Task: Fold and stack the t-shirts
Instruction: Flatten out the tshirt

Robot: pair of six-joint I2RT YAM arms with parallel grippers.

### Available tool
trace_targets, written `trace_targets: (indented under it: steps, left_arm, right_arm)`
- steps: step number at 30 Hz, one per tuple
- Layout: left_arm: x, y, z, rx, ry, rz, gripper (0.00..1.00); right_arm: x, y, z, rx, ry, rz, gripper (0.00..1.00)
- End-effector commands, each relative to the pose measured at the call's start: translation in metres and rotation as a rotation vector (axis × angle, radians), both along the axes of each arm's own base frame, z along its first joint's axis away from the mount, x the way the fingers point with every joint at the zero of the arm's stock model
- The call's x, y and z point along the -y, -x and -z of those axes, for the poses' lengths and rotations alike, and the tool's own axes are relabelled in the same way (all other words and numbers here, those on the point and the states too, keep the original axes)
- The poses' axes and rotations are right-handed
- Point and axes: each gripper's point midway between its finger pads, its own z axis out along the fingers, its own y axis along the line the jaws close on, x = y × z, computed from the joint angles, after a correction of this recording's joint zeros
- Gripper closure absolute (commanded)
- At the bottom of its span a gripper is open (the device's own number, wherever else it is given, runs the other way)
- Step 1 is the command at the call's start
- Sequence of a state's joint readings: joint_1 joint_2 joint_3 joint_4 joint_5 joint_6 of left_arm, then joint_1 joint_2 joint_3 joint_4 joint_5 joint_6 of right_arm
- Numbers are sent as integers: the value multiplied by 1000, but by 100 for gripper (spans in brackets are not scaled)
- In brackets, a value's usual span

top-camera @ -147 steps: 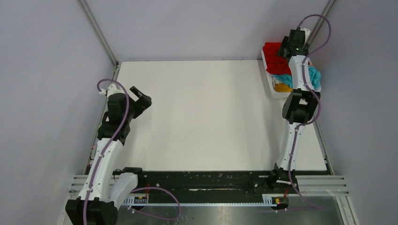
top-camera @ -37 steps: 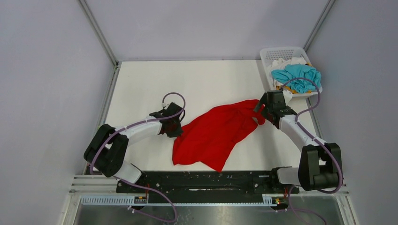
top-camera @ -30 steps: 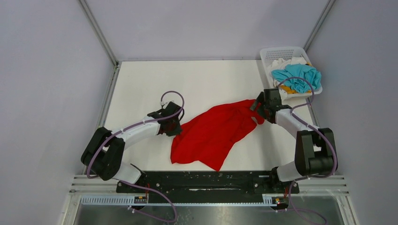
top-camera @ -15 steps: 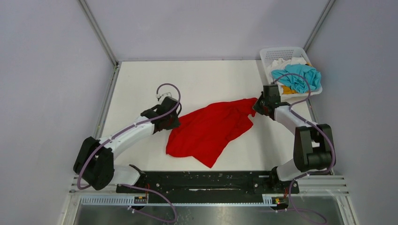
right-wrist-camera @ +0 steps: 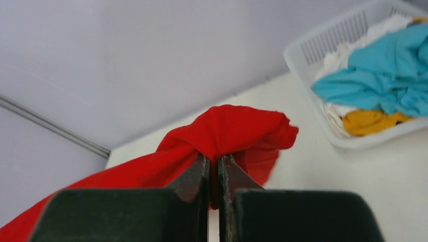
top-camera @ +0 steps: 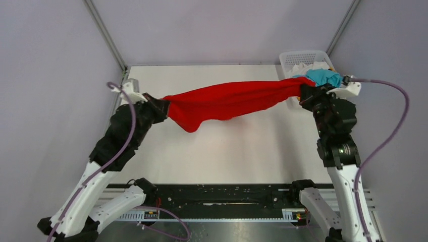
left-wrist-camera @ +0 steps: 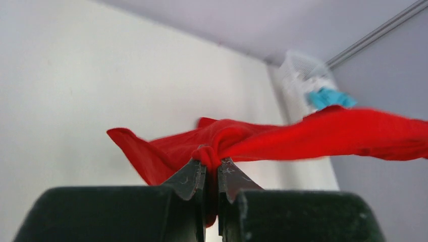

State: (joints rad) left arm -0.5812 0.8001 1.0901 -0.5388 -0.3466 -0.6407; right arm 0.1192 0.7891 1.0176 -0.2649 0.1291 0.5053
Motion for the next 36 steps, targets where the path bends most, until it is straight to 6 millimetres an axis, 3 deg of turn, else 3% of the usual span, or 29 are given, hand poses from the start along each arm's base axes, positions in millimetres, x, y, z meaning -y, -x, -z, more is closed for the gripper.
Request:
trace_targets:
  steps: [1,6,10,14,17,20,23,27,30,31,32,33,35,36]
  left_arm:
    - [-19,29,-69,191,49,23,100]
    - [-29,70,-118,338,126,101,100]
    - [-38,92,-139,408,169,126,100]
    - [-39,94,-137,404,182,128,100]
    - [-41,73,-111,308,161,43,100]
    - [-42,45,-71,175,94,-56,98]
    - [-47,15,-16,14,-8,-191,91]
    - [-40,-37,69,-194,-126,-267,91]
    - [-37,-92,136,-350,-141,-228,92]
    - [-32,-111,155,-404,-122,-192,77]
    - [-26,-127,164,-441,-101,-158,46]
    - [-21,-141,175,-487,-92,-132,9]
    - [-21,-159,177,-523,-110,-139,1]
    - [-22,-167,170,-507,-120,-154,1]
  right_arm:
    - [5,48,-69,181,28,-17,100]
    - [0,99,-122,329,31,-76,100]
    - [0,127,-150,407,53,-102,100]
    - [1,132,-159,422,76,-100,100]
    - [2,108,-145,356,87,-86,100]
    - [3,71,-118,253,104,-58,100]
    - [4,23,-78,132,123,-31,100]
    - [3,-56,19,-124,144,9,100]
    - [0,-112,85,-265,171,22,100]
    - [-1,-130,102,-301,183,21,94]
    - [-3,-149,117,-339,195,13,84]
    - [-4,-162,133,-398,204,12,66]
    - [-7,-182,151,-494,227,-2,15]
    - [-9,-188,155,-524,241,-13,2]
